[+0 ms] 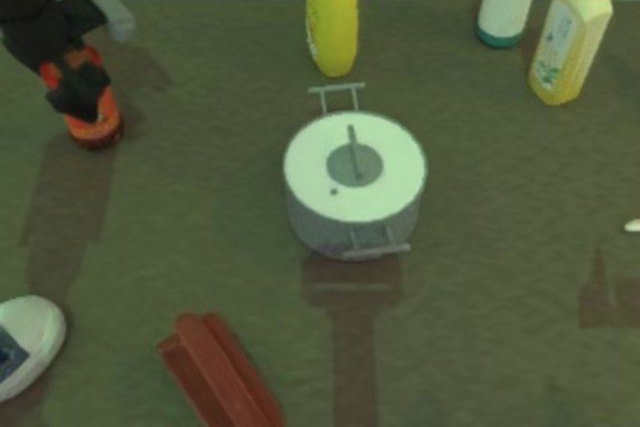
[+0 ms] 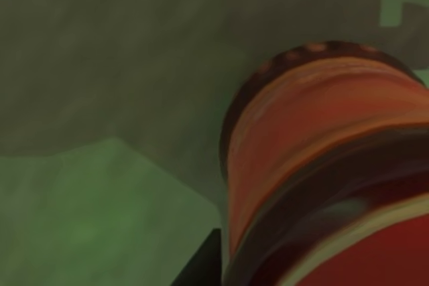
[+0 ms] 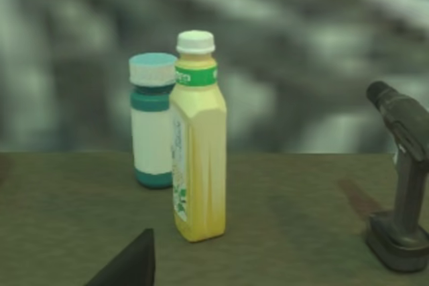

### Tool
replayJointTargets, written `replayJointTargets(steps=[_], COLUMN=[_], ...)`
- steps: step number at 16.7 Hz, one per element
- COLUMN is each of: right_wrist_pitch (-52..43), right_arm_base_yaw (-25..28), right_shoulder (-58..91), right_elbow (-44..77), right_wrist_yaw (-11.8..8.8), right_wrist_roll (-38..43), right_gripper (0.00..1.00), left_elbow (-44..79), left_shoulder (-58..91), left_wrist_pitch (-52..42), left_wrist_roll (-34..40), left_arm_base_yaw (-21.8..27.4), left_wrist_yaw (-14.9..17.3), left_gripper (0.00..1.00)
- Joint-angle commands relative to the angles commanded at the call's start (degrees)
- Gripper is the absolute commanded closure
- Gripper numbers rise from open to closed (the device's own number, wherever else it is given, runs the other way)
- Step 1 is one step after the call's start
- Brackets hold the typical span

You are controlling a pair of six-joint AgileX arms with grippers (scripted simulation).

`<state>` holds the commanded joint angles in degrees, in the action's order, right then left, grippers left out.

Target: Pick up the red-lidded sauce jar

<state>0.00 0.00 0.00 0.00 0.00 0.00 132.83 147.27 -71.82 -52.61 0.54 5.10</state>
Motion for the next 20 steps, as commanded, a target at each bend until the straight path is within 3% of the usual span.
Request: replayJointTargets(steps=[9, 20], right_wrist_pitch=[0.0, 0.0], right_arm_base_yaw=[0.0, 0.0], right_shoulder=[0.0, 0.0], right_elbow=[0.0, 0.0], right_wrist_yaw=[0.0, 0.0], right_wrist_roll=[0.0, 0.0], right_gripper=[0.0, 0.0], left_elbow=[-0.9, -26.98], left_shoulder=[-0.9, -28.96], left_wrist_pitch=[-0.04, -1.88], left_wrist_roll=[-0.09, -0.2], left_arm_base_yaw=[-0.25, -1.75], left_wrist_yaw=[-0.03, -0.32], left_gripper=[1.0, 1.0])
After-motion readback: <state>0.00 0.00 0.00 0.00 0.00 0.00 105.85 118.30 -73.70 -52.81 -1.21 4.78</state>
